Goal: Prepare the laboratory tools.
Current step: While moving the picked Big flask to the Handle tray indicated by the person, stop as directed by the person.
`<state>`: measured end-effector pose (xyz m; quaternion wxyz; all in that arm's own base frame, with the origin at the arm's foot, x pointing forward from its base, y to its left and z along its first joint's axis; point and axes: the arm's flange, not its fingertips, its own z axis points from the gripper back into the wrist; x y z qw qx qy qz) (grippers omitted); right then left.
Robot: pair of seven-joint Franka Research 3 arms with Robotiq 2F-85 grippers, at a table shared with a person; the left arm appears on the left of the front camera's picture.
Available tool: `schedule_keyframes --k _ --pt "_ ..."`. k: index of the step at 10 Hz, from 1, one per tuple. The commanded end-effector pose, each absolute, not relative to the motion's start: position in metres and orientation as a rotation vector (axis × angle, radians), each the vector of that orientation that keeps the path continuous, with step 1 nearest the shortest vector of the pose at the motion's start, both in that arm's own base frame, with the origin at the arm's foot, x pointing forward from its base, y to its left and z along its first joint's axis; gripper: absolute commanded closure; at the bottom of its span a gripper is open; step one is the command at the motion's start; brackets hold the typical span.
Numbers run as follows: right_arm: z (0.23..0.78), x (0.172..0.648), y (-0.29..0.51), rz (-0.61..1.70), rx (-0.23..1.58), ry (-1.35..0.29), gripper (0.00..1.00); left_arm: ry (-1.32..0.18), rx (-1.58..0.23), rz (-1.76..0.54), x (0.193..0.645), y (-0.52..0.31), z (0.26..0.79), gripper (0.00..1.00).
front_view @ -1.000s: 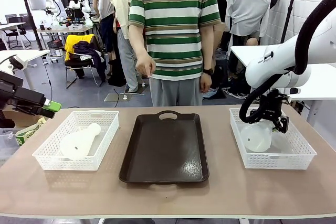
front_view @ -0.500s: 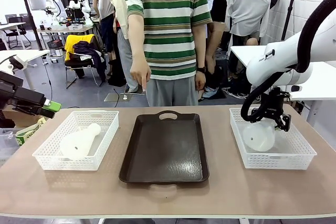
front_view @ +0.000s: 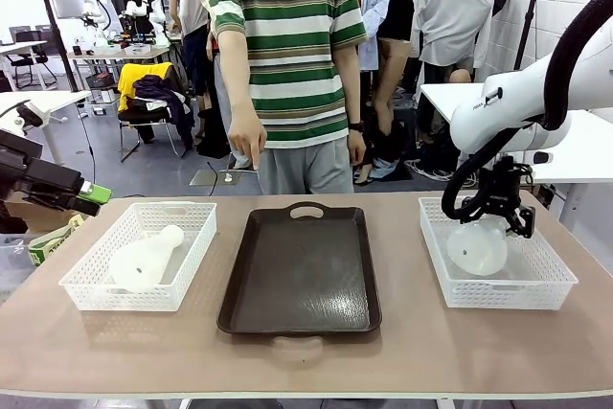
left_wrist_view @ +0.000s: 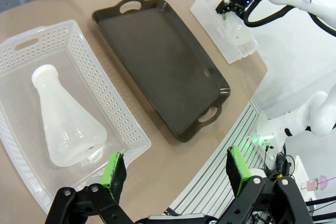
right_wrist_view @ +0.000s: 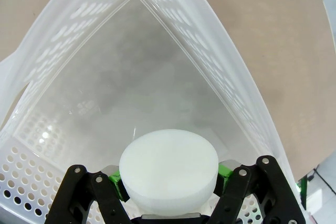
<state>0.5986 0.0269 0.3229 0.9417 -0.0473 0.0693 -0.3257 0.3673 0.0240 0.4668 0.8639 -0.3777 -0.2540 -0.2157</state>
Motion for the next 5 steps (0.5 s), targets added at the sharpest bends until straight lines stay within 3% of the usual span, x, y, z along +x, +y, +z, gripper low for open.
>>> schedule_keyframes --k 1,5 --pt "0.3246 0.6053 0.0252 -0.650 -0.119 0.148 1.00 -0.553 -0.809 -0.466 0.3681 0.0254 0.4655 0.00" --pt "0.3221 0.5984 0.0269 -0.664 -0.097 0.144 1.00 -0.553 -0.809 -0.466 0.3681 0.0254 0.4655 0.00"
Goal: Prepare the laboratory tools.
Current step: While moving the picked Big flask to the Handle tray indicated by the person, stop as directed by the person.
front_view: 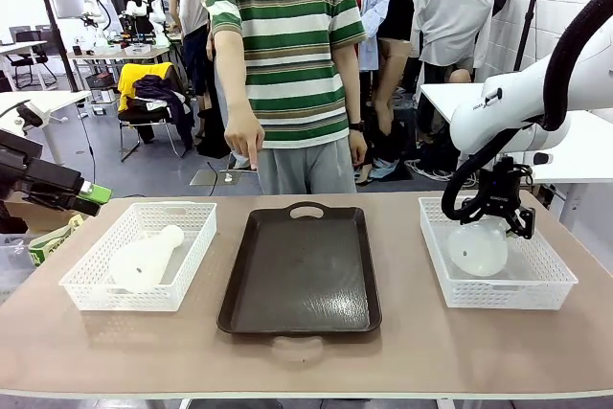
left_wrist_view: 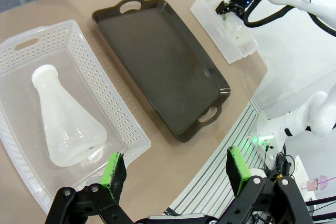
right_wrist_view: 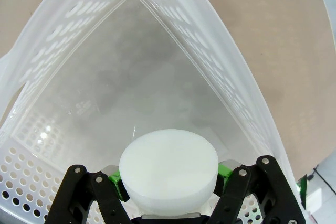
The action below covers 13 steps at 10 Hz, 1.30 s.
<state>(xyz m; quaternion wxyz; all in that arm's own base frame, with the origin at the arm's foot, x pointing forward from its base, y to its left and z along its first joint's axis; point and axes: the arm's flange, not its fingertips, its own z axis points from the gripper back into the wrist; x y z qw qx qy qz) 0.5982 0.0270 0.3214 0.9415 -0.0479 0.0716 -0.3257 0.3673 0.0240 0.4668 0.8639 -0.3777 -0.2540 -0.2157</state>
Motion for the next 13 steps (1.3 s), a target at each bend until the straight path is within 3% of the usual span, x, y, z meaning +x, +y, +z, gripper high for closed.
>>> schedule_keyframes --k 1,11,13 --pt "0.321 0.598 0.027 -0.664 -0.098 0.146 1.00 -0.553 -0.809 -0.466 0.368 0.025 0.465 0.00" --pt "0.333 0.597 0.030 -0.630 -0.181 0.130 1.00 -0.553 -0.809 -0.466 0.368 0.025 0.465 0.00" --pt "0.362 0.589 0.022 -0.645 -0.175 0.093 1.00 -0.553 -0.809 -0.466 0.368 0.025 0.465 0.00"
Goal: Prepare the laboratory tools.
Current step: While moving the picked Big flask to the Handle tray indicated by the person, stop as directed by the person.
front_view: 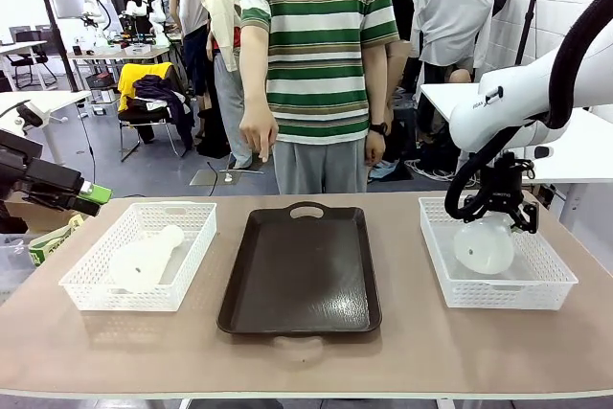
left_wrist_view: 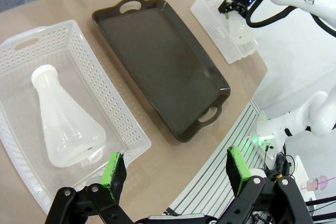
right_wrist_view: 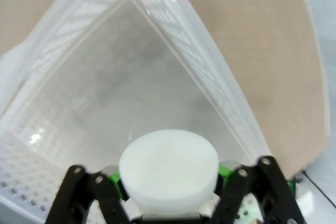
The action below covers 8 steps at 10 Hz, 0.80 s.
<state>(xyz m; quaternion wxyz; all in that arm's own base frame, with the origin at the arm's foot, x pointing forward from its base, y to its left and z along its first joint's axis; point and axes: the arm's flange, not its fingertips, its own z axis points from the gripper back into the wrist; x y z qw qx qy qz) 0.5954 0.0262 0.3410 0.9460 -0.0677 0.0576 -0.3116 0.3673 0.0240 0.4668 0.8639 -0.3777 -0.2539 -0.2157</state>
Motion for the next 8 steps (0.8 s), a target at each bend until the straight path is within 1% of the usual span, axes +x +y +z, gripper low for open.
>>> schedule_keyframes --k 1,3,4,6,8 --pt "0.398 0.579 0.015 -0.636 -0.165 0.049 1.00 -0.553 -0.809 -0.466 0.368 0.025 0.465 0.00" --pt "0.450 0.567 0.009 -0.617 -0.139 -0.017 1.00 -0.553 -0.809 -0.466 0.368 0.025 0.465 0.00" --pt "0.477 0.560 0.016 -0.564 -0.096 -0.054 1.00 -0.553 -0.809 -0.466 0.368 0.025 0.465 0.00" --pt "0.524 0.548 0.060 -0.448 -0.066 -0.143 1.00 -0.553 -0.809 -0.466 0.368 0.025 0.465 0.00" --pt "0.548 0.539 0.133 -0.292 -0.058 -0.203 1.00 -0.553 -0.809 -0.466 0.368 0.025 0.465 0.00"
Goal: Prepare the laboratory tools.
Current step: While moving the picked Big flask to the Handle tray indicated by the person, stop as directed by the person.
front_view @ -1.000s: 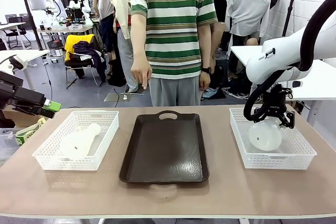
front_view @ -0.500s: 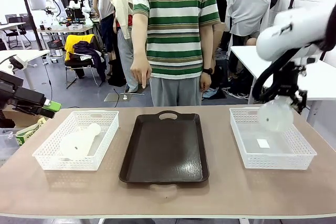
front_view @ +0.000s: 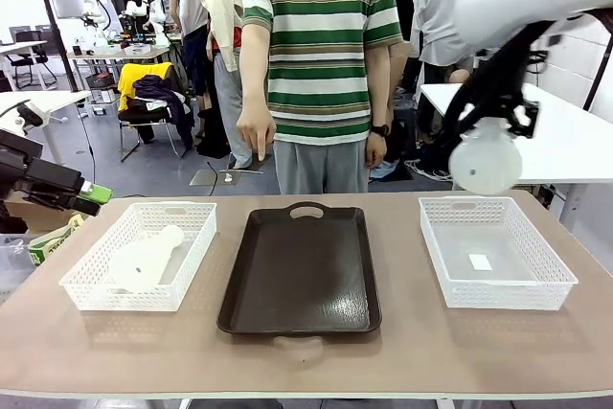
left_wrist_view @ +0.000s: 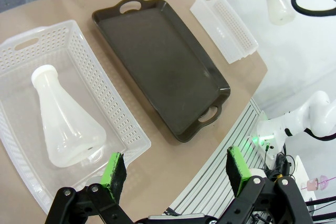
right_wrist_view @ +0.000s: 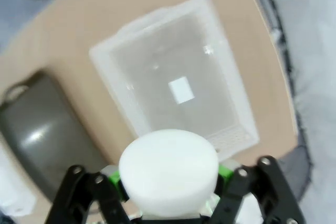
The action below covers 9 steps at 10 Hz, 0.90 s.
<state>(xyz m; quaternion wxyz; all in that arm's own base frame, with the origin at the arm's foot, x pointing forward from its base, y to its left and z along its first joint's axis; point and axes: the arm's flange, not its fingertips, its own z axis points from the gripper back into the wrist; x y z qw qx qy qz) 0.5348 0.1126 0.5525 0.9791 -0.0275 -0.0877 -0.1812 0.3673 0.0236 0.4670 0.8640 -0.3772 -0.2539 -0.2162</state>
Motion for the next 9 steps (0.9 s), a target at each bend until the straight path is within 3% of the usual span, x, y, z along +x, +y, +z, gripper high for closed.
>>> schedule_keyframes --k 1,5,9 --pt "0.549 0.539 0.166 -0.233 -0.079 -0.208 1.00 -0.553 -0.809 -0.466 0.368 0.025 0.465 0.00" --pt "0.514 0.544 0.320 -0.012 -0.173 -0.194 1.00 -0.553 -0.809 -0.466 0.368 0.025 0.465 0.00" --pt "0.452 0.576 0.409 0.114 -0.168 -0.119 1.00 -0.553 -0.809 -0.466 0.368 0.025 0.465 0.00"
